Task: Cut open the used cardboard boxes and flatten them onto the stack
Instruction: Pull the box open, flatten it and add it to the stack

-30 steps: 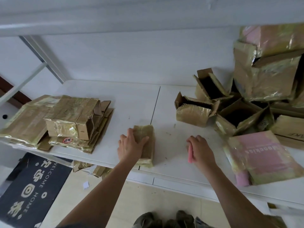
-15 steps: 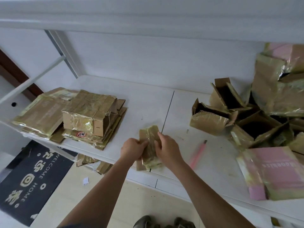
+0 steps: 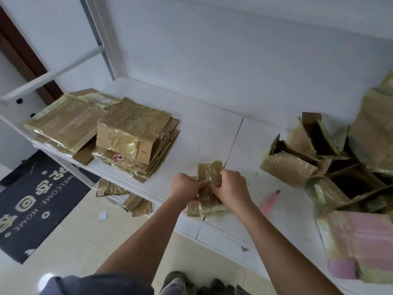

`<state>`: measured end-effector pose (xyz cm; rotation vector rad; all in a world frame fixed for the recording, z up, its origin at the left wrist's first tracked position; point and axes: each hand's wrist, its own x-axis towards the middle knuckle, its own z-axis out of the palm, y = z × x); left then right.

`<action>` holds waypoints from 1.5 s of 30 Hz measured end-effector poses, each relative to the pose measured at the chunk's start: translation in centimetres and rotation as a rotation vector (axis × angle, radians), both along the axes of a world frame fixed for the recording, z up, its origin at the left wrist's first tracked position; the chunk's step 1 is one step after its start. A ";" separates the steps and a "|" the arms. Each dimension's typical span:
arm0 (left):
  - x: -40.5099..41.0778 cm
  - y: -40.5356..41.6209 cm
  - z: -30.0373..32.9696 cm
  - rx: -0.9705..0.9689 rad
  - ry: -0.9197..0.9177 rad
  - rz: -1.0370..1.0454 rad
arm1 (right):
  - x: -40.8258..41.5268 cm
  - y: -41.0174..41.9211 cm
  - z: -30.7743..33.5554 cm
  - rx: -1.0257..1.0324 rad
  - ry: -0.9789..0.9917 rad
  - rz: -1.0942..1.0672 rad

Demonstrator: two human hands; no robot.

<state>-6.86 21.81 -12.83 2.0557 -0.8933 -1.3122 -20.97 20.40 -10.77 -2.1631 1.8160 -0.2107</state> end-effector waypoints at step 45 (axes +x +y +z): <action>-4.1 -0.9 3.4 -0.376 -0.652 -0.769 | -14.2 3.7 -5.6 -0.003 0.426 -0.058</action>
